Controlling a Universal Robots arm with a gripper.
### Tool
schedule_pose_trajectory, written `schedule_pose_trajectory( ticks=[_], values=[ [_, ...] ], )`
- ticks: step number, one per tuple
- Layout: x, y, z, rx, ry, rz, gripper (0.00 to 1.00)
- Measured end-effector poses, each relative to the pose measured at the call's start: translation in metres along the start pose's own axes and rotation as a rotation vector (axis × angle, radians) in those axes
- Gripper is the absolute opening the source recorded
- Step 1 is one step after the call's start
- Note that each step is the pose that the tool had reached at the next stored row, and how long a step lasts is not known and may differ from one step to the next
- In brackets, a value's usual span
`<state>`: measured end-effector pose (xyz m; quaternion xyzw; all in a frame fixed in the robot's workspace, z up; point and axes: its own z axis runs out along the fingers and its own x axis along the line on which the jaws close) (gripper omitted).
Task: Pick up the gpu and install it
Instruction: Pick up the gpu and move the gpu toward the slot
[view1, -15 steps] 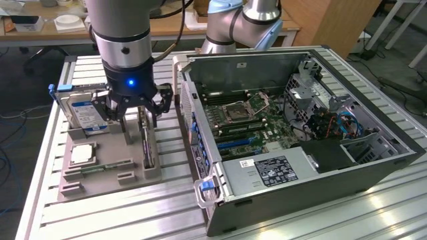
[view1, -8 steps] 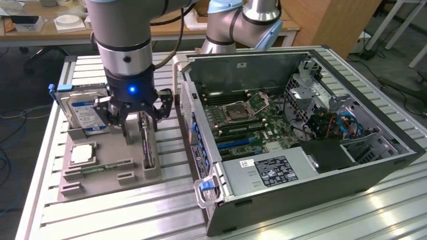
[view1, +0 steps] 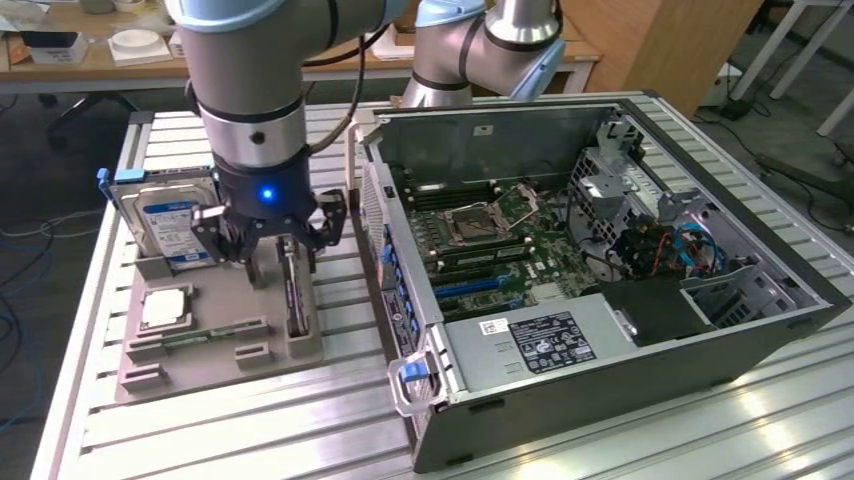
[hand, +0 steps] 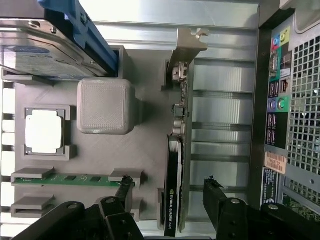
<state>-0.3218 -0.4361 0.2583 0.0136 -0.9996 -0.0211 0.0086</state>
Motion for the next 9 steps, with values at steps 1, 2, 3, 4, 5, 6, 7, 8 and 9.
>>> schedule_pose_trajectory(
  ticks=[1,2,3,4,5,6,7,8,9],
  values=[
    [0.000,-0.0002,0.0018,0.0000,0.0000,0.000,0.67],
    [0.000,-0.0005,0.0036,-0.0001,0.0000,0.000,0.67],
    [0.000,-0.0008,0.0055,0.0000,0.0000,0.000,0.67],
    [0.000,-0.0010,0.0073,0.0001,0.0000,0.000,0.67],
    [0.000,-0.0011,0.0091,0.0000,-0.0003,0.002,0.67],
    [0.000,-0.0012,0.0109,0.0000,-0.0007,0.006,0.67],
    [0.000,-0.0012,0.0122,-0.0002,-0.0011,0.015,0.67],
    [-0.001,-0.0013,0.0136,-0.0004,-0.0017,0.027,0.67],
    [-0.001,-0.0013,0.0149,-0.0006,-0.0021,0.038,0.67]
  ],
)
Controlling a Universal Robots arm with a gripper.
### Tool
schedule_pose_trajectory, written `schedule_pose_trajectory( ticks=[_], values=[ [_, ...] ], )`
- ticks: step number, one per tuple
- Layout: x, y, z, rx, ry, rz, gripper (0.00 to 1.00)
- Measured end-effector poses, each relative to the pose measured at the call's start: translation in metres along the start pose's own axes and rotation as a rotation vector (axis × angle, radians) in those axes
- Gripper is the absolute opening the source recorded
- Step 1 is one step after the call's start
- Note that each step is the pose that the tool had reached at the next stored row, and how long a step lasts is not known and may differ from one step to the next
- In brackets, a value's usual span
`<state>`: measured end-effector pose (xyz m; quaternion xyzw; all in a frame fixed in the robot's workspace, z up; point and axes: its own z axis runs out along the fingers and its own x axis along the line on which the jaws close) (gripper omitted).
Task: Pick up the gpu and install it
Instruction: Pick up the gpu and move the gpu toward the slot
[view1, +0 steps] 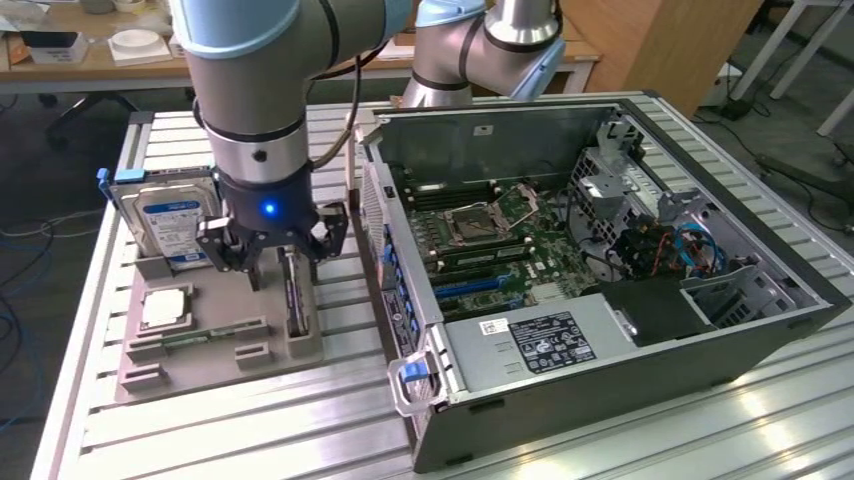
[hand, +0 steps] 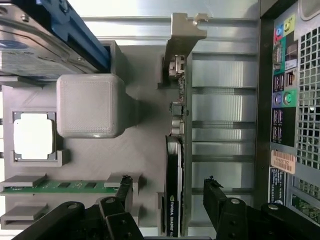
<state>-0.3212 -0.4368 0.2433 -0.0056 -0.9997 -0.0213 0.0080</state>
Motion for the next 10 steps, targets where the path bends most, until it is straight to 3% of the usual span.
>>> schedule_pose_trajectory(
  ticks=[6,10],
  values=[
    [0.000,0.0001,0.0015,0.0002,-0.0007,0.018,0.67],
    [0.000,0.0138,0.0043,0.0004,-0.0006,0.018,0.67]
  ],
)
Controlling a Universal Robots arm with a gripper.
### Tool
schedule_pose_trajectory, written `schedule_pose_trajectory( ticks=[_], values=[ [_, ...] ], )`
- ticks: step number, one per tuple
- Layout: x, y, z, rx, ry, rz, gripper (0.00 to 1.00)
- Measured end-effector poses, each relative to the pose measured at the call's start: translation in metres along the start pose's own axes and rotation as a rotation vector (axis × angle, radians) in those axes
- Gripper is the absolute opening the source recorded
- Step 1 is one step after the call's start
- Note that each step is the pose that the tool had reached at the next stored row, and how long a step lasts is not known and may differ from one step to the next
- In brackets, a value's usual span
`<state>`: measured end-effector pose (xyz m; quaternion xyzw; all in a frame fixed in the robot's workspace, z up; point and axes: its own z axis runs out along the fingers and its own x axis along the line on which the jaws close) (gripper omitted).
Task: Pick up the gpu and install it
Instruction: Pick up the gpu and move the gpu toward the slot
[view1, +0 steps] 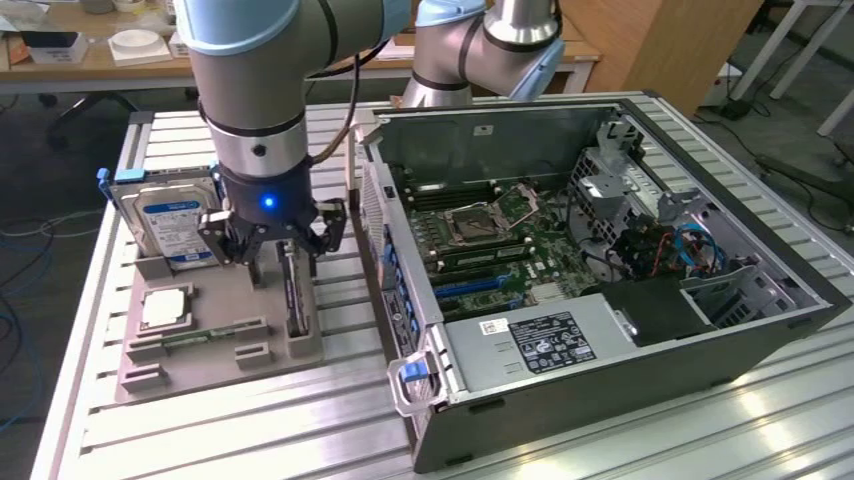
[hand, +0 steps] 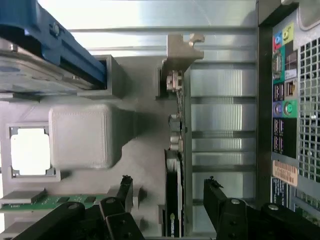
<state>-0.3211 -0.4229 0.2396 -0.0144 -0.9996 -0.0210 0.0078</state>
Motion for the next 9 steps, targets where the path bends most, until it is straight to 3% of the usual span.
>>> schedule_pose_trajectory(
  ticks=[9],
  values=[
    [-0.001,-0.0006,0.0162,0.0000,-0.0001,0.000,0.67]
  ],
)
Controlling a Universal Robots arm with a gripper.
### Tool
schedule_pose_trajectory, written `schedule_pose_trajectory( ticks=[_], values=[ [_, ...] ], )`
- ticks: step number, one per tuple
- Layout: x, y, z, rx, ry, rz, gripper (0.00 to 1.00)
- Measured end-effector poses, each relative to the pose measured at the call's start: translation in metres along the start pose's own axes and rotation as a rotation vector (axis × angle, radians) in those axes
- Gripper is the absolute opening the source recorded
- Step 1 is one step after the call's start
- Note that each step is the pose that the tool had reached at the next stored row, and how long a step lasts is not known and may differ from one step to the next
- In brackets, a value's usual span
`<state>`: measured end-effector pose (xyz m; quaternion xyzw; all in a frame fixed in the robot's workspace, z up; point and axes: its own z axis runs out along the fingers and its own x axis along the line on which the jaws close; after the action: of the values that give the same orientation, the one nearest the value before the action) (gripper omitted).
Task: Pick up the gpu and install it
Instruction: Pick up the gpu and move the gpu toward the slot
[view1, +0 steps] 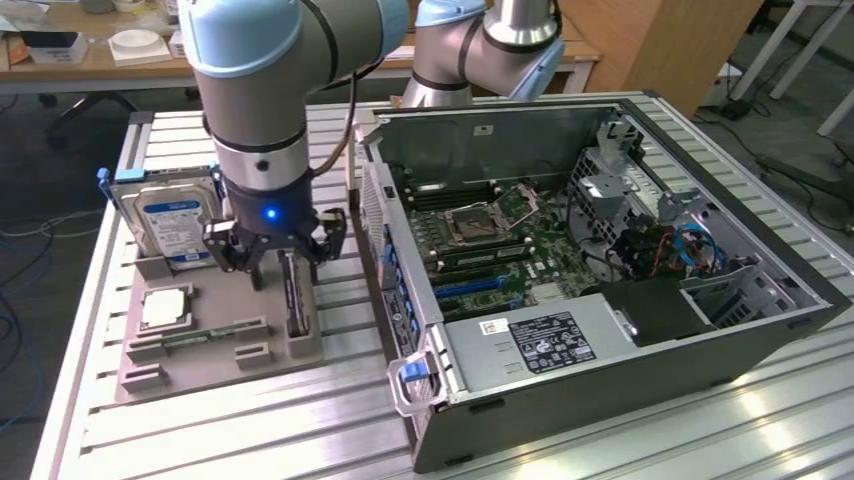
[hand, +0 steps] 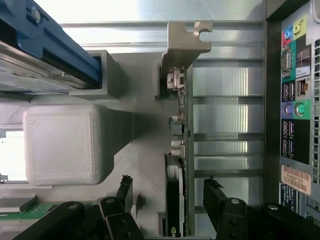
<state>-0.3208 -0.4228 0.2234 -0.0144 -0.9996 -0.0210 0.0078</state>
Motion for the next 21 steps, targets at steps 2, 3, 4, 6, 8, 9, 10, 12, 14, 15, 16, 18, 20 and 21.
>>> schedule_pose_trajectory(
  ticks=[2,3,4,6,8,9,10,12,14,15,16,18,20,21],
  values=[
    [-0.0006,-0.0001,0.0028,-0.0001,-0.0001,0.000,0.67],
    [-0.0009,-0.0001,0.0029,0.0000,0.0000,0.000,0.67],
    [-0.0009,-0.0001,0.0029,0.0000,0.0000,0.000,0.67],
    [-0.0008,-0.0001,0.0029,0.0001,0.0000,0.000,0.67],
    [-0.0008,-0.0001,0.0029,0.0000,0.0000,0.000,0.67],
    [-0.0008,-0.0001,0.0029,0.0001,0.0000,0.000,0.67],
    [-0.0008,-0.0001,0.0029,0.0000,0.0000,0.000,0.67],
    [-0.0008,-0.0001,0.0029,0.0000,0.0000,0.000,0.60],
    [-0.0008,-0.0001,0.0029,0.0000,0.0000,0.000,0.60],
    [-0.0008,-0.0001,0.0029,0.0000,-0.0001,0.000,0.60],
    [-0.0009,-0.0001,0.0029,0.0000,0.0000,0.000,0.53],
    [-0.0009,-0.0001,0.0029,0.0000,0.0000,0.000,0.51],
    [-0.0009,-0.0001,0.0029,0.0000,0.0000,0.000,0.44],
    [-0.0009,-0.0001,0.0030,0.0000,-0.0001,0.000,0.44]
  ],
)
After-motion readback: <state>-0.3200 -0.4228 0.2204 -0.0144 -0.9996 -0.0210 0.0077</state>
